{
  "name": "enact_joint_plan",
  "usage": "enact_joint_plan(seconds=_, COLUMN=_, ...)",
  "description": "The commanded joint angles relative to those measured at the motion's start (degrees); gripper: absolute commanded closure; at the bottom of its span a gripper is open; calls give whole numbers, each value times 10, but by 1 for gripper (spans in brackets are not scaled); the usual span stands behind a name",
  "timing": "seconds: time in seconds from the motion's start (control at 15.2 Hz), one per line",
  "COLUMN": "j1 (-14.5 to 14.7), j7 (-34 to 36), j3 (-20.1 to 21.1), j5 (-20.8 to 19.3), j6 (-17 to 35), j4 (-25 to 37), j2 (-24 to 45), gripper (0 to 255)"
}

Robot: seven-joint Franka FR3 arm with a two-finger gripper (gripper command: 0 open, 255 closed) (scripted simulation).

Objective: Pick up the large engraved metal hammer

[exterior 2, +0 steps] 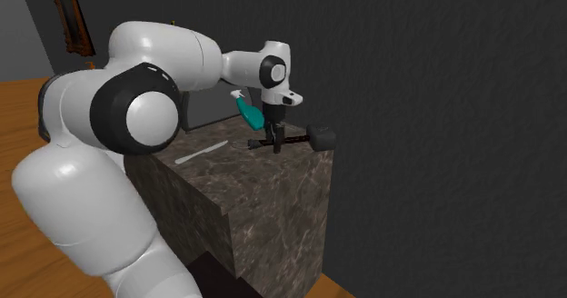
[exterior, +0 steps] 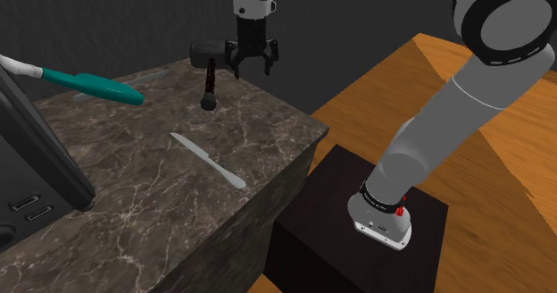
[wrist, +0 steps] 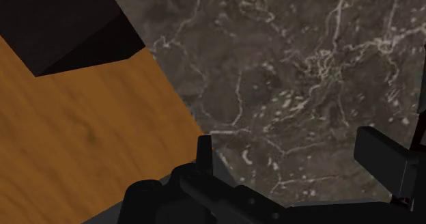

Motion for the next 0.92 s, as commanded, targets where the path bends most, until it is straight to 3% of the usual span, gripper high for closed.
enact_joint_plan(seconds=0.0, j1=1, j7=38, j3=10, j5=-9, j6=1, j4=45, j2=42, gripper=0)
enact_joint_plan(seconds=0.59, j1=32, j7=183, j3=23, j5=-76, j6=-39, j4=315, j2=263, gripper=0)
enact_joint_plan(seconds=0.86, j1=32, j7=184, j3=21, j5=-76, j6=-16, j4=291, j2=263, gripper=0)
